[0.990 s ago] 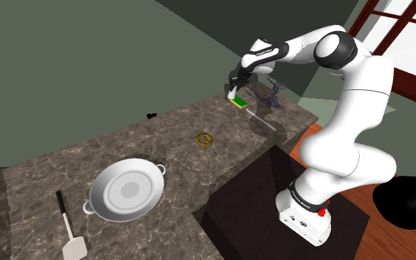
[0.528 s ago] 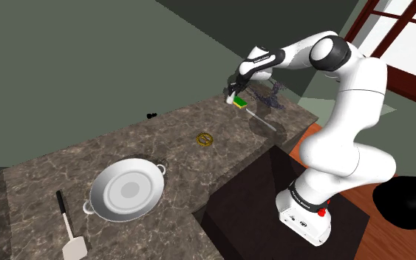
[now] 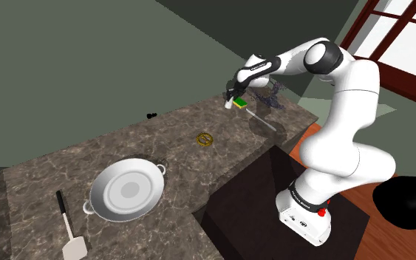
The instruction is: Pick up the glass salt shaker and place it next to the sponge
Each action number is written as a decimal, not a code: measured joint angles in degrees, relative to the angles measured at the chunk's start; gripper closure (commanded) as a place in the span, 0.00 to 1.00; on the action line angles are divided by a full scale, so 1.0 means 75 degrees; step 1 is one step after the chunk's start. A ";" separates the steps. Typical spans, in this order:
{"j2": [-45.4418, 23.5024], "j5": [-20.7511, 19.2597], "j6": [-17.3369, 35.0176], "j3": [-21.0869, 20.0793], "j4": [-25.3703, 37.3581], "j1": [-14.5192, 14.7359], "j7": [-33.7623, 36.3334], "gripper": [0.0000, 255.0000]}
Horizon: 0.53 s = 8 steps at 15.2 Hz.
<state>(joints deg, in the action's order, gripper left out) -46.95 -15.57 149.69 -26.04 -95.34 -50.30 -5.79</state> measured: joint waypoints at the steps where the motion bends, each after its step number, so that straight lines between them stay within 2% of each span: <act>1: -0.0106 -0.0027 0.0059 0.0039 0.0049 0.0025 -0.0006 1.00; 8: -0.0184 -0.0051 0.0130 0.0072 0.0058 0.0049 0.0000 1.00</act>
<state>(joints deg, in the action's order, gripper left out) -48.33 -15.96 150.66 -25.50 -94.91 -49.93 -5.78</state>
